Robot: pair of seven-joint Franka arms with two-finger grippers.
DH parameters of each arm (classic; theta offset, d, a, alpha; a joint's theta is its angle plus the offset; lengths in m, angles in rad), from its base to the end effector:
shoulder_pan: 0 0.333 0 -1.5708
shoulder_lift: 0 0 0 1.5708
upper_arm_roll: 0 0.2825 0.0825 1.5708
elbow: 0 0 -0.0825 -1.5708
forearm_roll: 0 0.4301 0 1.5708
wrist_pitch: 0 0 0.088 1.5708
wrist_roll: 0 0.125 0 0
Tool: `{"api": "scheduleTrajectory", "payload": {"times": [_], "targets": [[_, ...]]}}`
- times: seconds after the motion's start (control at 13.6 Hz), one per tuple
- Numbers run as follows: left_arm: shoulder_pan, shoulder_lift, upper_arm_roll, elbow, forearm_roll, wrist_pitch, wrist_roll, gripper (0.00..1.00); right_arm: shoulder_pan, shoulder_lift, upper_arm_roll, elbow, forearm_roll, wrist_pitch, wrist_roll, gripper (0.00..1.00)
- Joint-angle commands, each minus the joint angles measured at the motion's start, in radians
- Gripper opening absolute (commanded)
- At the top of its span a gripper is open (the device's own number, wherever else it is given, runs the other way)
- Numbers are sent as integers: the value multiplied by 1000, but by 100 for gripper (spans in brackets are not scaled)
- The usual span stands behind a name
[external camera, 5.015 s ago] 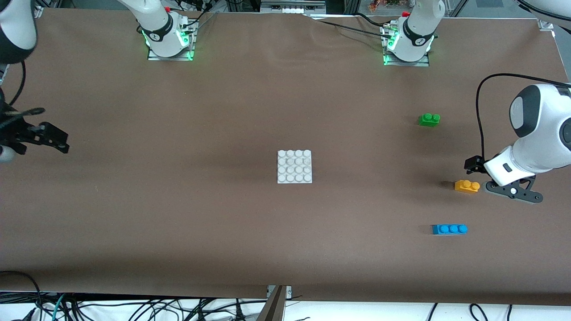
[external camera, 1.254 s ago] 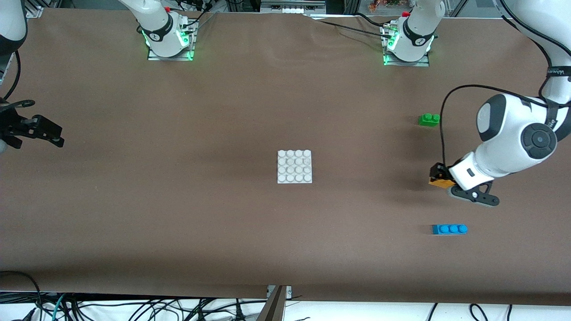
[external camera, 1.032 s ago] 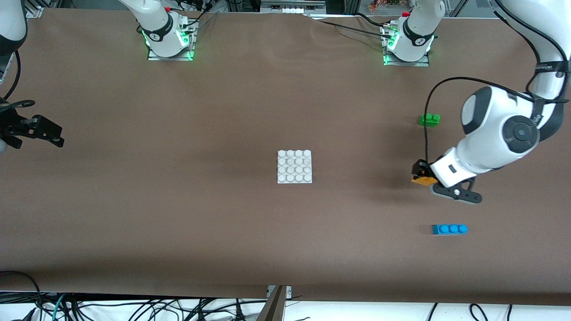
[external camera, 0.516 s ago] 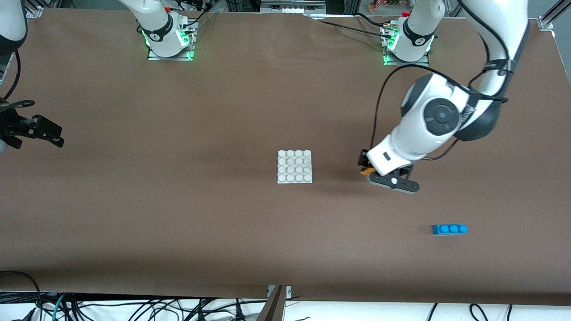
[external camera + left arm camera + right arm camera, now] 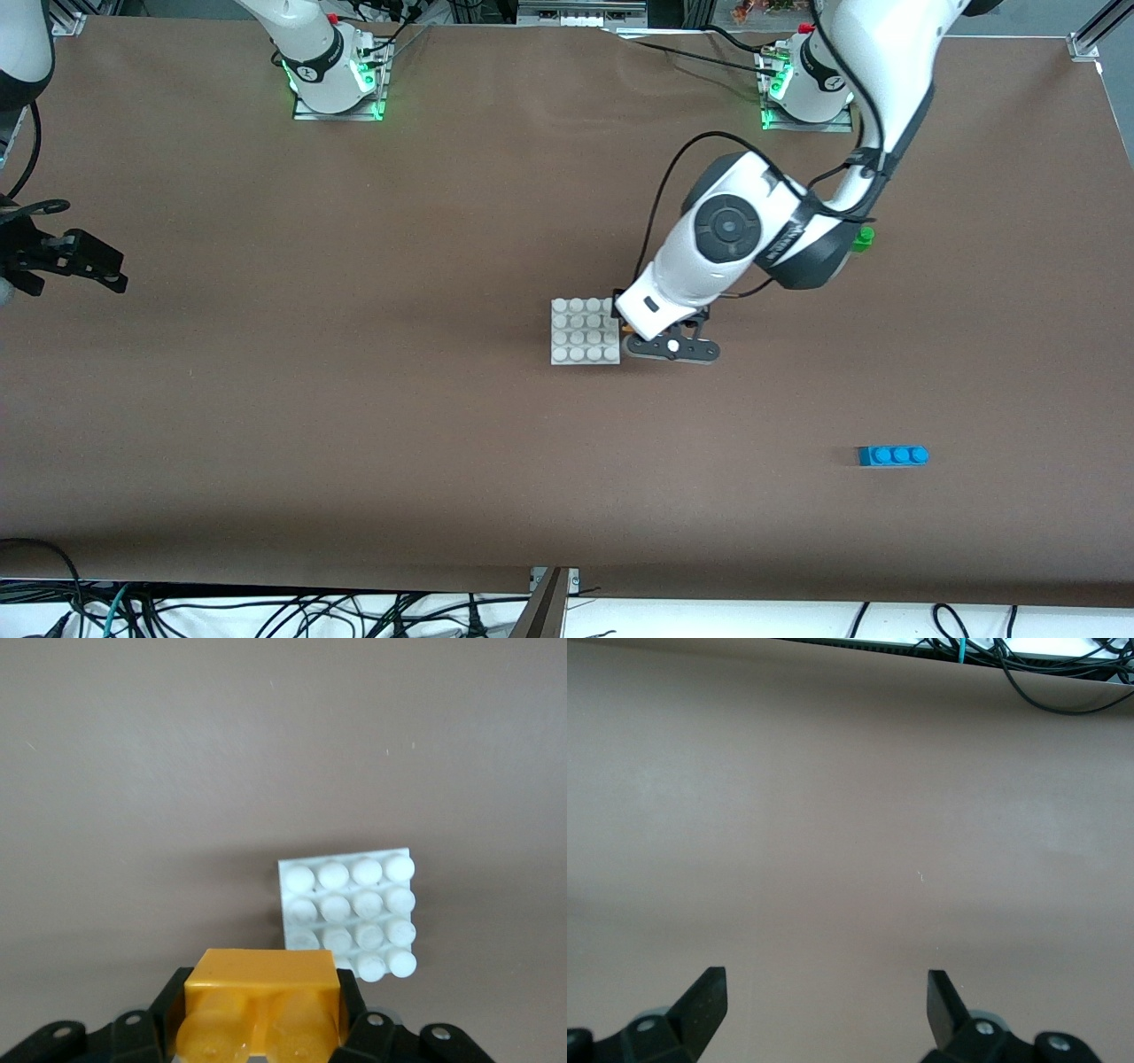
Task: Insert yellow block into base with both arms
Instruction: 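Carry the yellow brick with the left gripper above the base plate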
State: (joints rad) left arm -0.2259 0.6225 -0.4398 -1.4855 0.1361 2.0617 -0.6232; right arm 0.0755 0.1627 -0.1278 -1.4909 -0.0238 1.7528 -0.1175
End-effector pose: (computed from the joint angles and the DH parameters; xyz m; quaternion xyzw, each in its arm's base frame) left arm 0.6023 -0.4119 0.2703 0.9977 -0.0157 -0.0339 0.0560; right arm 0.6615 -0.0320 0.5303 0.9979 0.0355 0.0482 0.0262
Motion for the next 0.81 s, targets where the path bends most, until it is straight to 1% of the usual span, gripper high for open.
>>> {"api": "scheduleTrajectory", "payload": {"times": [0.0,0.07,0.15,0.22,0.37,0.59,0.74], "targets": [[-160,49,141,53,-3,-14,-93,28,-10,-9,8,-11,-1,5,-2,100],[-221,72,204,74,-7,13,-111,28,-10,-9,8,-12,-1,4,-2,100],[-262,103,229,111,-9,23,-136,28,-10,-9,8,-11,-1,4,-1,100],[-283,124,231,135,-7,23,-176,28,-10,-9,8,-11,-1,5,-1,100],[-291,154,231,148,-7,31,-223,28,-8,-9,8,-11,-1,4,-1,100],[-320,183,233,145,-3,75,-222,28,-8,-9,8,-11,-1,4,-1,100],[-322,204,233,145,-3,119,-222,28,-8,-9,8,-11,-1,2,-1,100]]}}
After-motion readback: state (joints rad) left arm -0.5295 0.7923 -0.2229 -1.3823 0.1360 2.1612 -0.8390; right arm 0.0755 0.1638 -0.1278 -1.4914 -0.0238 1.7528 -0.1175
